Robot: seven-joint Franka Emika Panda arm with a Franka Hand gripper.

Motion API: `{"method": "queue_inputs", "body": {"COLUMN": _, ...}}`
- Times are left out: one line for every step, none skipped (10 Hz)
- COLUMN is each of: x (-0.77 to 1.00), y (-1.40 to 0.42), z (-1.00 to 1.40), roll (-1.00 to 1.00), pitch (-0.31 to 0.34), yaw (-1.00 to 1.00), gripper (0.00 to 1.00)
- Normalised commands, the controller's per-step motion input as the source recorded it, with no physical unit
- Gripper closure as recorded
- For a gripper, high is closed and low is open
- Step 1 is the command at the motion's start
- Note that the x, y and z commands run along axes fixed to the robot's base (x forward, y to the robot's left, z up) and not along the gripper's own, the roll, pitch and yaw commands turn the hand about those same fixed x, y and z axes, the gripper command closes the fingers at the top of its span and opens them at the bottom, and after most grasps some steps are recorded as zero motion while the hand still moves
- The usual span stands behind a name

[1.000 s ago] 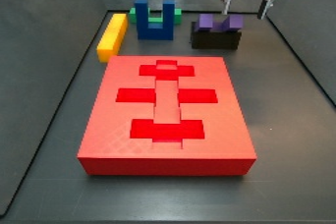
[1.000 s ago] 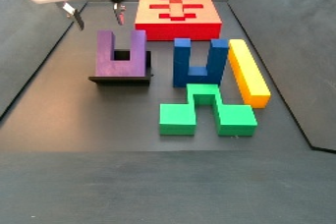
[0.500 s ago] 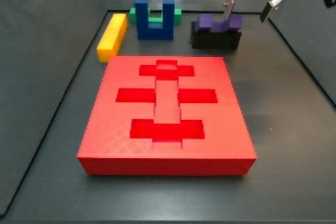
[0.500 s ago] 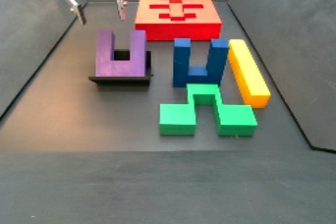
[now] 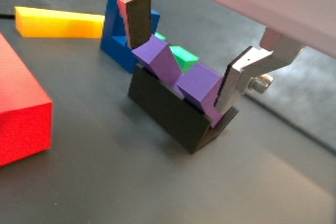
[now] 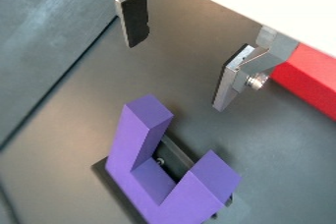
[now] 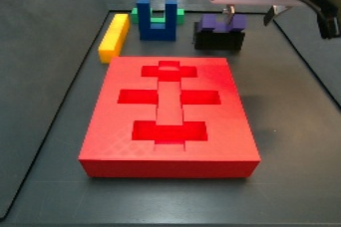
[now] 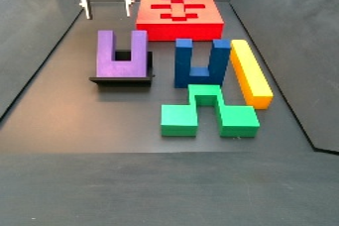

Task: Pick up the purple object. Move up. Place the purple object on the fixture. Regrasp the purple object. Move to above the board. Insert the purple object.
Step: Regrasp the purple object.

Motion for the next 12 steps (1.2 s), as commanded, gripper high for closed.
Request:
{"method": "queue_inputs", "body": {"x": 0.00, "y": -0.26, "z": -0.08, "roll": 1.00, "pitch": 0.000, "yaw": 0.00, "gripper": 0.00}}
{"method": "queue_inputs", "body": {"x": 0.00, "y": -0.25, "z": -0.07, "roll": 1.00, "pitch": 0.000, "yaw": 0.00, "gripper": 0.00}}
{"method": "queue_inputs", "body": {"x": 0.10, "y": -0.06, "z": 0.00, "roll": 0.79, "pitch": 0.014, "yaw": 0.00, "gripper": 0.00}}
{"method": "queue_inputs", "body": {"x": 0.29, "y": 0.13, "z": 0.00, "roll": 0.00, "pitch": 0.069, "yaw": 0.08, "gripper": 0.00}}
{"method": "queue_inputs", "body": {"x": 0.31, "y": 0.23, "z": 0.00, "roll": -0.21, "pitch": 0.000, "yaw": 0.10, "gripper": 0.00}}
{"method": "queue_inputs", "body": {"x": 0.34, "y": 0.25, "z": 0.00, "roll": -0.32, "pitch": 0.000, "yaw": 0.11, "gripper": 0.00}}
{"method": "queue_inputs", "body": {"x": 0.40, "y": 0.27, "z": 0.00, "roll": -0.42, "pitch": 0.000, "yaw": 0.12, "gripper": 0.00}}
{"method": "queue_inputs", "body": {"x": 0.45, "y": 0.26, "z": 0.02, "roll": -0.29, "pitch": 0.000, "yaw": 0.09, "gripper": 0.00}}
{"method": "queue_inputs", "body": {"x": 0.36, "y": 0.18, "z": 0.02, "roll": 0.14, "pitch": 0.029, "yaw": 0.06, "gripper": 0.00}}
{"method": "queue_inputs", "body": {"x": 0.33, "y": 0.19, "z": 0.05, "roll": 0.32, "pitch": 0.057, "yaw": 0.06, "gripper": 0.00}}
{"method": "queue_inputs", "body": {"x": 0.24, "y": 0.16, "z": 0.05, "roll": 0.60, "pitch": 0.069, "yaw": 0.10, "gripper": 0.00}}
{"method": "queue_inputs", "body": {"x": 0.12, "y": 0.07, "z": 0.01, "roll": 0.85, "pitch": 0.071, "yaw": 0.16, "gripper": 0.00}}
